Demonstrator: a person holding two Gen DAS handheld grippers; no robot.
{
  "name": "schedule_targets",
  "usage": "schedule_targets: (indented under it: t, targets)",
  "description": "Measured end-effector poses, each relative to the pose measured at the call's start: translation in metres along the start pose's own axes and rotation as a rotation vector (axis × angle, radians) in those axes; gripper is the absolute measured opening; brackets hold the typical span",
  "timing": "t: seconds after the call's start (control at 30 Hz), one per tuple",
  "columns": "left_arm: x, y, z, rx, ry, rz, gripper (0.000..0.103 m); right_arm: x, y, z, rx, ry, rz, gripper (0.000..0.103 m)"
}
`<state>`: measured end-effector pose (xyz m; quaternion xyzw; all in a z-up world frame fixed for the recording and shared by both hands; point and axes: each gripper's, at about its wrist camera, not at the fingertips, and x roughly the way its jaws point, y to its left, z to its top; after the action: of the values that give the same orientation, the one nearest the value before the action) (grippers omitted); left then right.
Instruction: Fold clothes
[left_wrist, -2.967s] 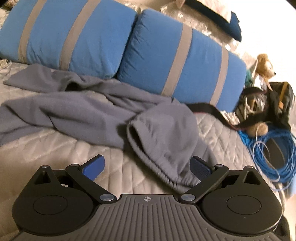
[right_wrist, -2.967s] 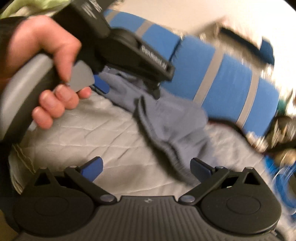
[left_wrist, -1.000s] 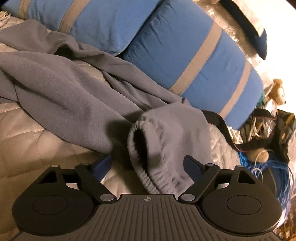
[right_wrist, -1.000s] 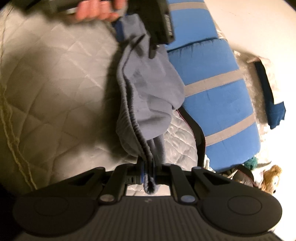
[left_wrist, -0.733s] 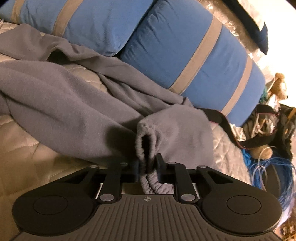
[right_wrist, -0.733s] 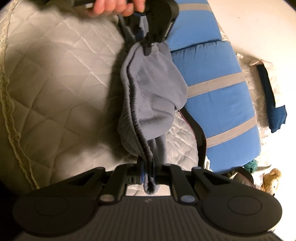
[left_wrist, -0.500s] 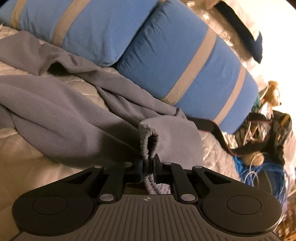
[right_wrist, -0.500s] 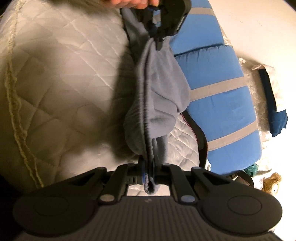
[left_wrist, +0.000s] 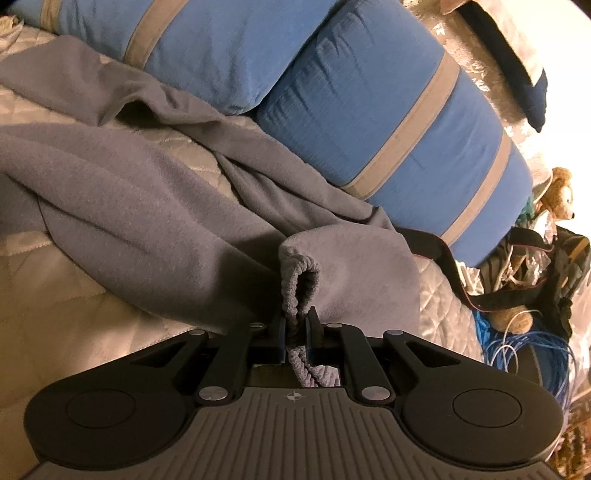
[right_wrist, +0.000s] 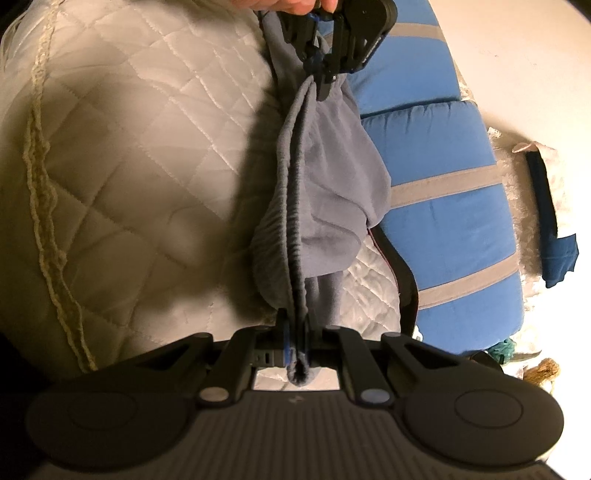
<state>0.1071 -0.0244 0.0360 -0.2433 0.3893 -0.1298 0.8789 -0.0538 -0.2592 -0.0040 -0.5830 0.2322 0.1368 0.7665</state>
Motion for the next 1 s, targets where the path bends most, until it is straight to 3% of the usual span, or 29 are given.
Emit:
schedule_targets:
  t: [0.17, 0.27, 0.47, 0.57, 0.7, 0.83, 0.9, 1.0]
  targets:
    - [-0.022, -0.015, 0.006, 0.086, -0.052, 0.002, 0.008, -0.002, -0.009, -0.001, 0.061, -0.021, -0.017, 0.007]
    - [-0.047, -0.026, 0.021, 0.126, -0.082, 0.010, 0.008, -0.013, -0.023, 0.005, 0.147, -0.051, 0.039, 0.007]
    - [-0.126, -0.044, 0.061, 0.228, -0.165, 0.096, 0.008, -0.067, -0.056, 0.054, 0.374, -0.196, 0.189, 0.007]
    - [-0.173, -0.041, 0.081, 0.265, -0.209, 0.162, 0.008, -0.091, -0.077, 0.086, 0.517, -0.269, 0.309, 0.007]
    - [-0.235, -0.037, 0.108, 0.319, -0.259, 0.283, 0.008, -0.121, -0.093, 0.136, 0.617, -0.392, 0.453, 0.008]
    - [-0.308, -0.050, 0.134, 0.411, -0.348, 0.452, 0.008, -0.156, -0.112, 0.186, 0.682, -0.548, 0.576, 0.008]
    - [-0.343, -0.063, 0.148, 0.430, -0.406, 0.528, 0.008, -0.167, -0.135, 0.184, 0.739, -0.606, 0.594, 0.008]
    - [-0.386, -0.101, 0.168, 0.451, -0.516, 0.567, 0.008, -0.183, -0.170, 0.181, 0.823, -0.693, 0.619, 0.008]
